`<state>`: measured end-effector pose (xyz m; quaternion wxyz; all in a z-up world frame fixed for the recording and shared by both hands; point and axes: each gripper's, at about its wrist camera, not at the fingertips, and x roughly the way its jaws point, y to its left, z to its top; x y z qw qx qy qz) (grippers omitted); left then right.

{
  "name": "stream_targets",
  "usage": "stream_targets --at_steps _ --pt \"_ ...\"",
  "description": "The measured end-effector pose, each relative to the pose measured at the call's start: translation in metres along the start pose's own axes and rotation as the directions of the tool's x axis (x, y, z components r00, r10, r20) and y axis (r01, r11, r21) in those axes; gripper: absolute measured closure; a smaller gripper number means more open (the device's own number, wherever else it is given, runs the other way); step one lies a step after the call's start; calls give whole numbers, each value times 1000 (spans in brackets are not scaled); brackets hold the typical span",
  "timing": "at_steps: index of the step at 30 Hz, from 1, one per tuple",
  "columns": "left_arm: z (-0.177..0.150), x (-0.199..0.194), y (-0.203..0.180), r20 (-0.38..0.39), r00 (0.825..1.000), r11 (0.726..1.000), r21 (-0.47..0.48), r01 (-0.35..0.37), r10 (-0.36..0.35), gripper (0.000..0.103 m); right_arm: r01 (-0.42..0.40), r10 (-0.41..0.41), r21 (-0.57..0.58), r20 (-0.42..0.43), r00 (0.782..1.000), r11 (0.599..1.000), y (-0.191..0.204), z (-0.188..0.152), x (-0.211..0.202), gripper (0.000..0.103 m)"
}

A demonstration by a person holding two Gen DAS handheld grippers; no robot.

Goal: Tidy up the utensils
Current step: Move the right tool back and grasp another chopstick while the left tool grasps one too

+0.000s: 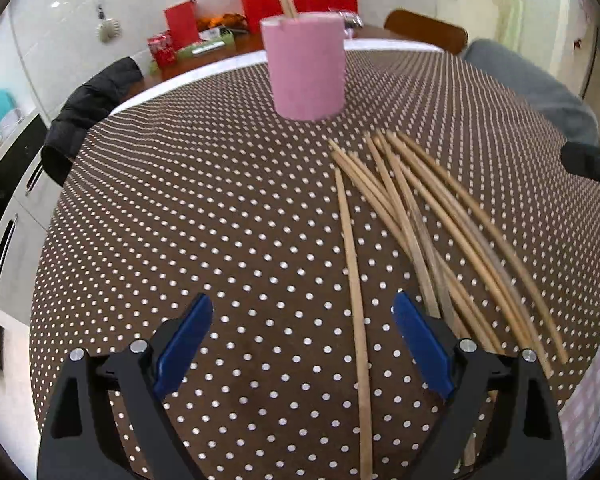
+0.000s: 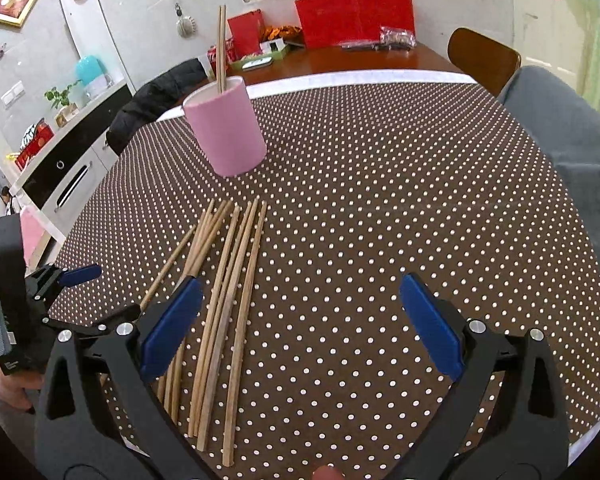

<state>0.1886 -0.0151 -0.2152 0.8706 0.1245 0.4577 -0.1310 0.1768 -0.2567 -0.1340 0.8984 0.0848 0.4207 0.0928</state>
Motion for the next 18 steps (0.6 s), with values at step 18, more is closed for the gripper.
stream_targets --at_steps 18 --pt "1 10 7 -22 999 999 14 29 -28 25 71 -114 -243 -169 979 967 40 -27 55 42"
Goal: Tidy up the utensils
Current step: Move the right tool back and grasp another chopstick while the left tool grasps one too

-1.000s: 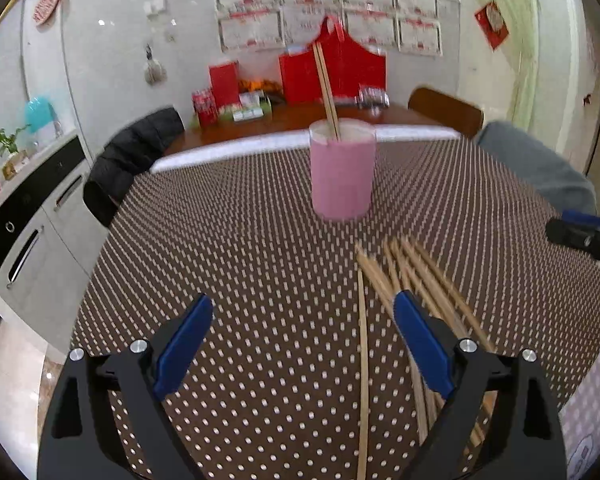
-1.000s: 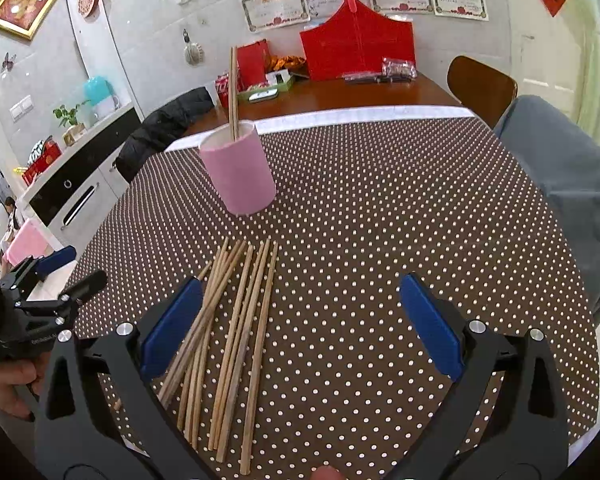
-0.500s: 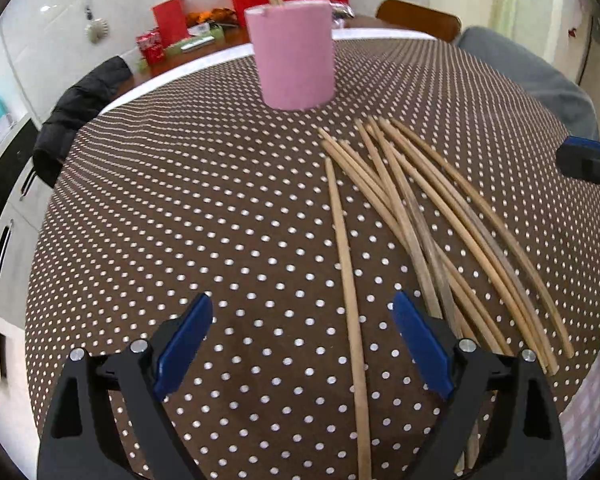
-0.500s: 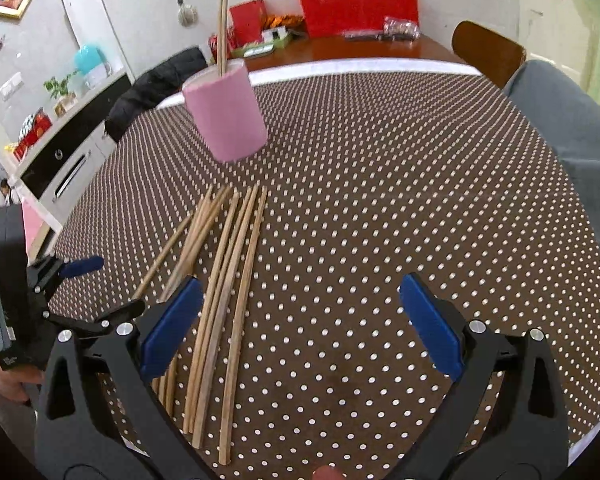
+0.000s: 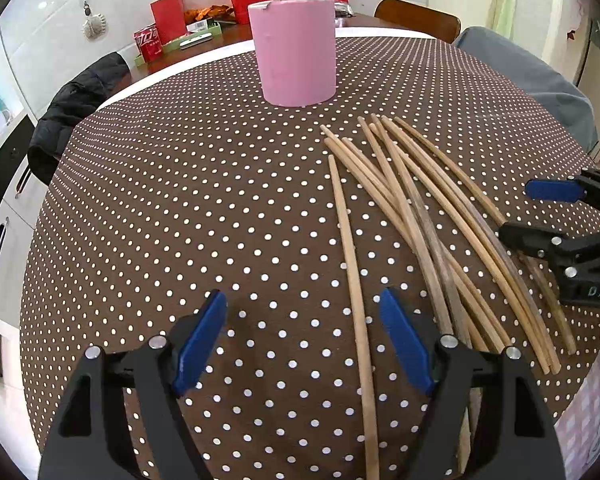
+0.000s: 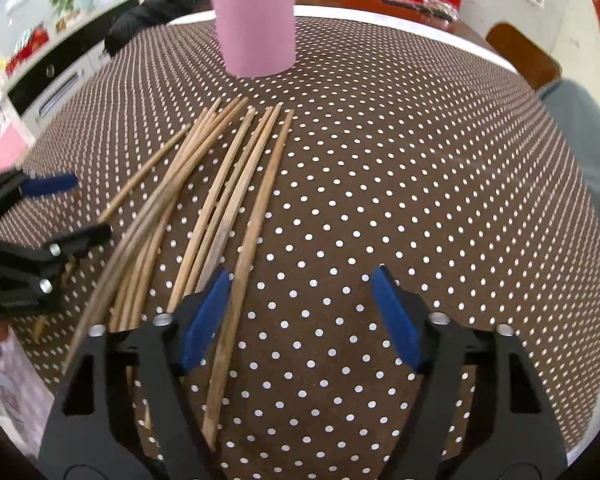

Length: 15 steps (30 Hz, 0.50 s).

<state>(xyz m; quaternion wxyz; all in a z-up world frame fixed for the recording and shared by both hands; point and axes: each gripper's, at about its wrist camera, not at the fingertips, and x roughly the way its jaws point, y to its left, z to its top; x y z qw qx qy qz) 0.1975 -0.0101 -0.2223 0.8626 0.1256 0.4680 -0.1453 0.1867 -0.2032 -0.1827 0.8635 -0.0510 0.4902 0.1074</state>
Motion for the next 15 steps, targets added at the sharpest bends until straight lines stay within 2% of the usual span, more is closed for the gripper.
stream_targets --at_steps 3,4,11,12,13,14,15 --pt "4 2 -2 0 1000 1000 18 -8 8 25 4 -4 -26 -19 1000 1000 2 1 -3 64" --pt "5 2 -2 -1 1000 1000 23 -6 6 25 4 -4 -26 -25 1000 1000 0 1 -3 69" --pt "22 8 -14 -28 1000 997 73 4 -2 27 -41 41 -2 -46 998 999 -6 29 10 68" --pt "25 8 -13 -33 999 997 66 37 -35 38 -40 40 -8 -53 998 999 -4 34 14 68" --pt "27 9 -11 -43 995 995 46 89 -87 52 -41 40 -15 -54 998 999 -3 37 17 69" --pt "29 9 -10 -44 994 994 41 100 -98 59 -33 32 -26 -55 998 999 0 40 19 69" --pt "30 10 -10 -43 995 994 49 95 -93 71 -23 20 -46 -55 998 999 4 44 21 70"
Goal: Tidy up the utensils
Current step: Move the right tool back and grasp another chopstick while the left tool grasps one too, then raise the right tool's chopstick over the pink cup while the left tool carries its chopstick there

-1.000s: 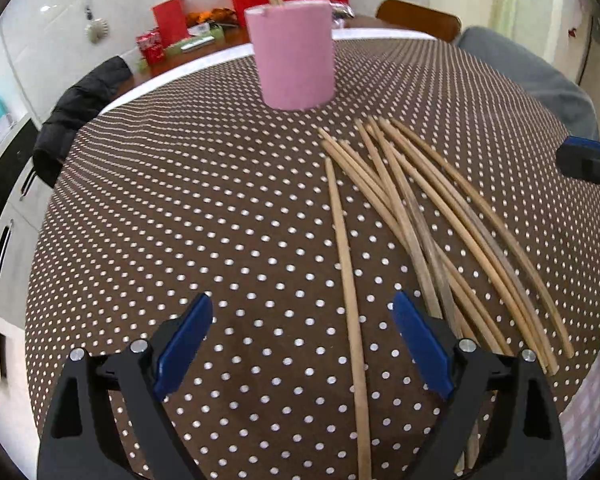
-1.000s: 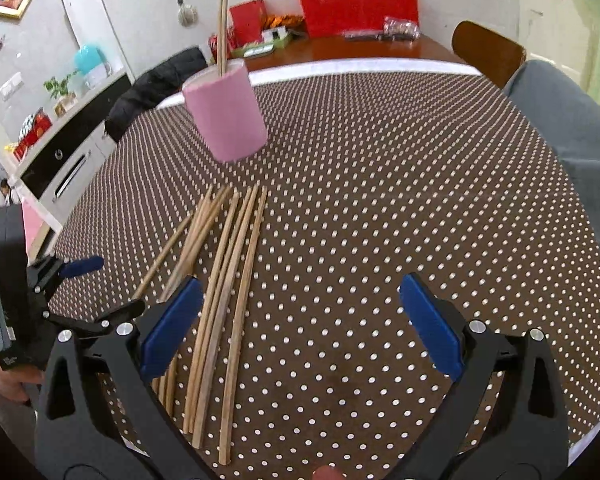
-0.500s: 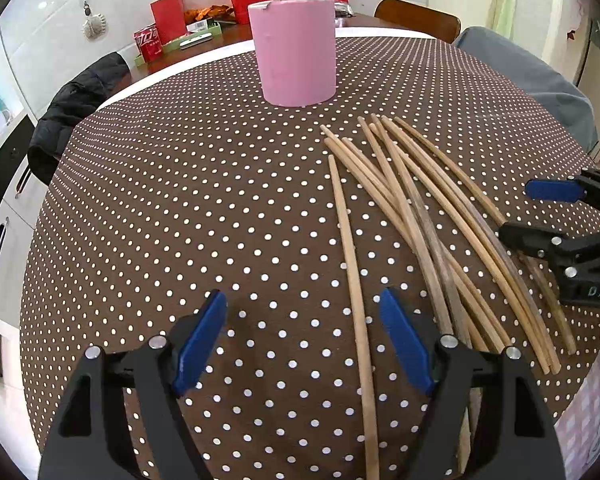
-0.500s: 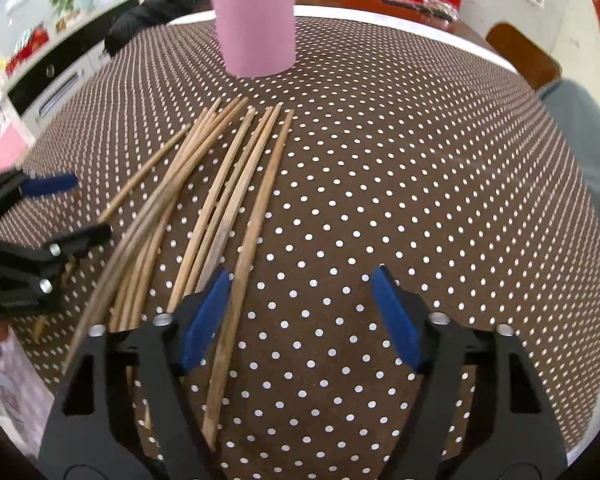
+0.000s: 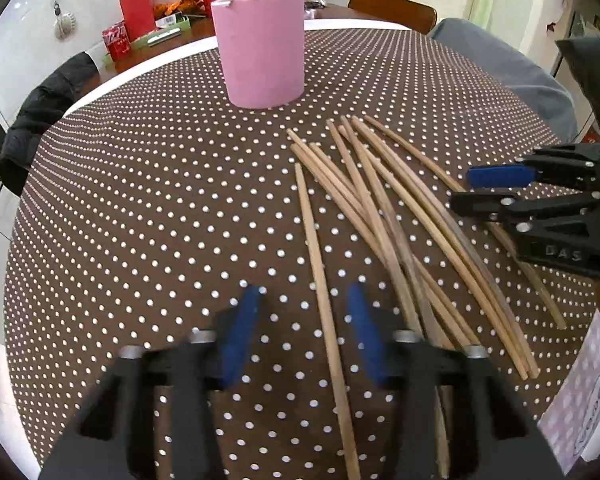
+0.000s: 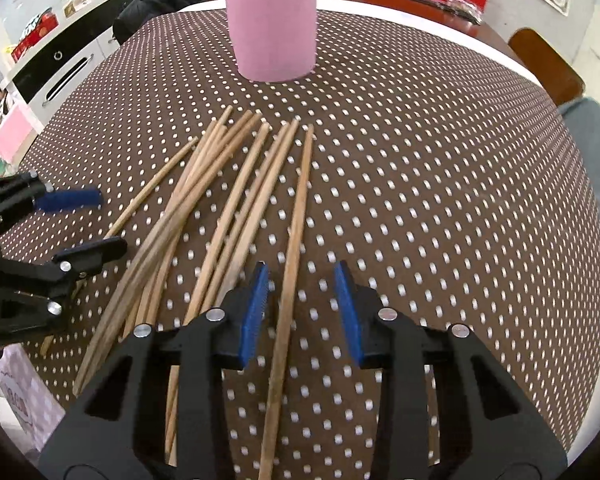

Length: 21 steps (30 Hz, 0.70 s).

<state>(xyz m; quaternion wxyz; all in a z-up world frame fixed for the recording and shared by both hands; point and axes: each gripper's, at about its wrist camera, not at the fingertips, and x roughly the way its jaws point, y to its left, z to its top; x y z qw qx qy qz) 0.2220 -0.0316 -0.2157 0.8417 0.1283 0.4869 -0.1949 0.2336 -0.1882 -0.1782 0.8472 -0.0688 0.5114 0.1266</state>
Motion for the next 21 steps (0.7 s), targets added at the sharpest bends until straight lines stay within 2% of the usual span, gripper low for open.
stream_targets --at_steps 1,2,3,6,14,18,21 --pt "2 1 -1 -1 1000 1000 10 21 -21 86 -6 6 -11 1 1000 1000 2 2 1 81" --pt "3 2 -1 -2 1000 1000 11 20 -20 94 -3 3 -21 2 1000 1000 3 2 1 88" --pt "3 3 -2 -3 1000 1000 17 17 -17 97 3 -3 -32 4 1000 999 6 3 2 95" --pt "1 4 0 13 1000 1000 1 19 -20 97 -26 26 -15 19 999 1000 1 -1 0 97" --pt "-13 -19 28 114 993 990 -143 5 11 97 -126 108 114 149 983 985 -26 -16 -24 97" --pt "-10 -38 34 210 978 981 -192 31 10 97 -199 157 152 252 955 968 -37 -16 -42 97" --pt "-7 -53 36 290 957 974 -222 51 16 97 -234 170 163 332 928 959 -40 -17 -55 97"
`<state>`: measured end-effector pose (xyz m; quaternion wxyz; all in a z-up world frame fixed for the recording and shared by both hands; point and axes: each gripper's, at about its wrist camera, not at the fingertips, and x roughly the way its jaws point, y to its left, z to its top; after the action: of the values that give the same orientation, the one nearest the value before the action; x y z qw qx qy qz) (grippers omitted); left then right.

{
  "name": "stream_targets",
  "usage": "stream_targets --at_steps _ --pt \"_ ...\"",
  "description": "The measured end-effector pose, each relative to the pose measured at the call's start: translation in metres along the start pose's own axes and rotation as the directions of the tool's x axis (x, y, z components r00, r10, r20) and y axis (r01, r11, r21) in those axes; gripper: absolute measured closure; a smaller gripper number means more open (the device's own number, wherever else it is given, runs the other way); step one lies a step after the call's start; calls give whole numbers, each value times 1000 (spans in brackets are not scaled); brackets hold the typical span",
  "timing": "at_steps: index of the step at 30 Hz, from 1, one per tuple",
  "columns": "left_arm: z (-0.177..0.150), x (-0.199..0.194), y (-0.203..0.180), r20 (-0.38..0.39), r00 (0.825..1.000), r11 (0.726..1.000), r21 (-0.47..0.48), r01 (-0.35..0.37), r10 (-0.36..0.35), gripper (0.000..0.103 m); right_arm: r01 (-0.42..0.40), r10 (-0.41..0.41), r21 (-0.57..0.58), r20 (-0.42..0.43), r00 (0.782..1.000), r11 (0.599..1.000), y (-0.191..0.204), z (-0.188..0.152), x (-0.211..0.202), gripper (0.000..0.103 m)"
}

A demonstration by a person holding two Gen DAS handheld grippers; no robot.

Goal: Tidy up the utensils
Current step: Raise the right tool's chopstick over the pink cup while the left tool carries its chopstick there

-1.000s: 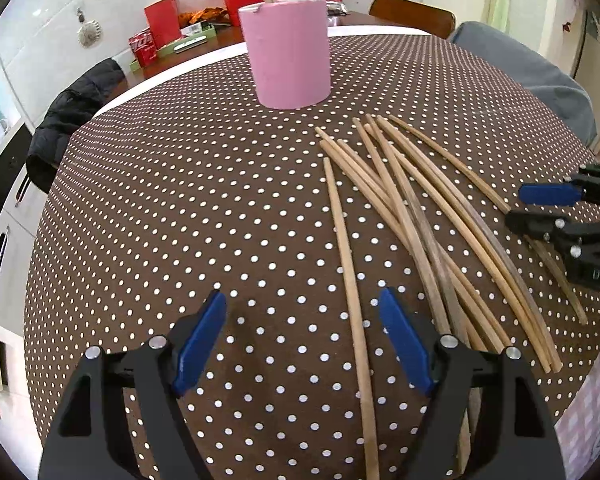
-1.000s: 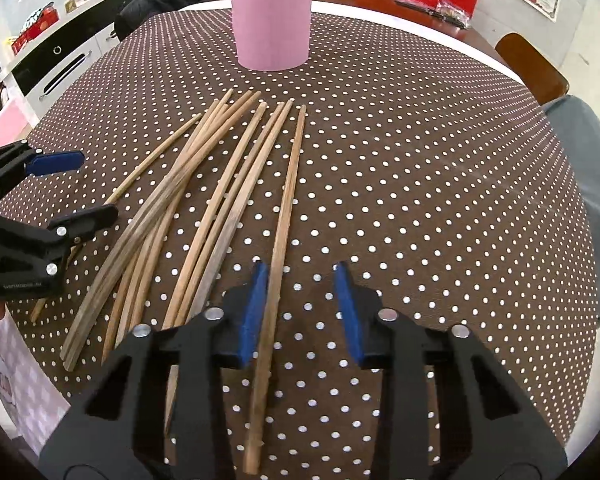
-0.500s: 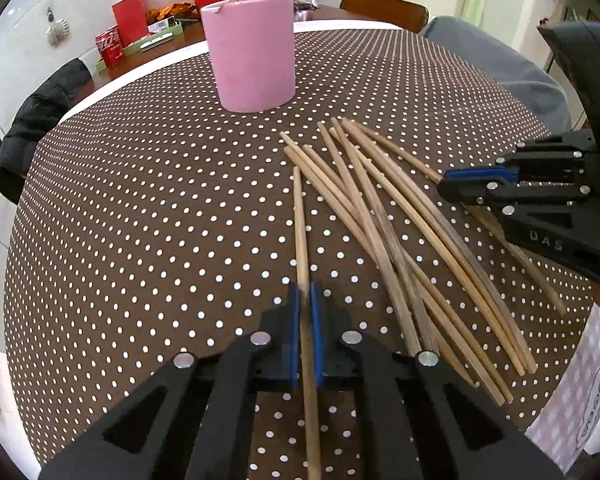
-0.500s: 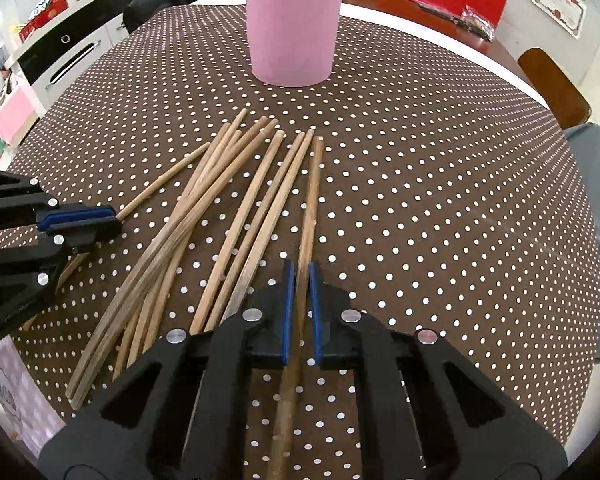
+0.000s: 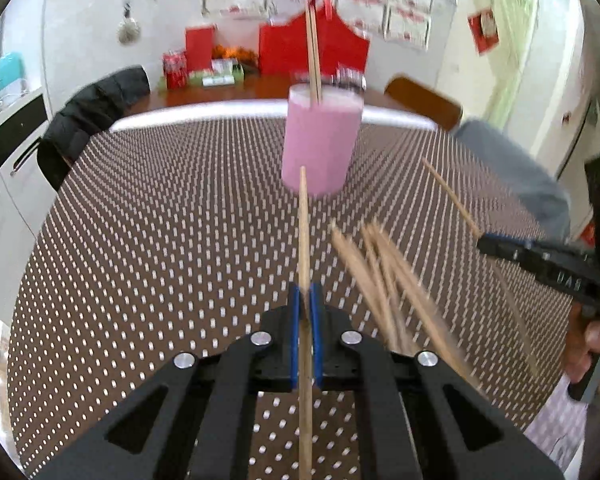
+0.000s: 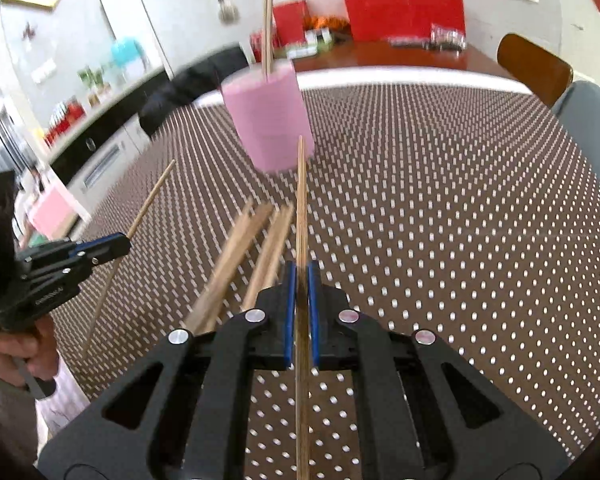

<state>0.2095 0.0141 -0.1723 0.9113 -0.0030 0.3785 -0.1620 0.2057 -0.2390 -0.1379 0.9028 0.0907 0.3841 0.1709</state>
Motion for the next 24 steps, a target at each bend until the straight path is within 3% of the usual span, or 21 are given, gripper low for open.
stream_targets --at_steps 7,13,18,24 --pt "25 -25 -7 170 985 999 -20 30 -26 97 -51 49 13 159 986 999 11 17 -24 97" --pt "55 -39 -13 265 964 999 -7 40 -37 97 -66 67 -11 282 957 998 23 42 -36 97" --pt "91 -51 -16 362 931 999 -8 48 -41 97 -80 85 -29 374 923 996 32 72 -41 97" --pt "128 -66 -19 485 871 997 9 81 -75 97 -88 103 -54 468 878 995 44 113 -51 97"
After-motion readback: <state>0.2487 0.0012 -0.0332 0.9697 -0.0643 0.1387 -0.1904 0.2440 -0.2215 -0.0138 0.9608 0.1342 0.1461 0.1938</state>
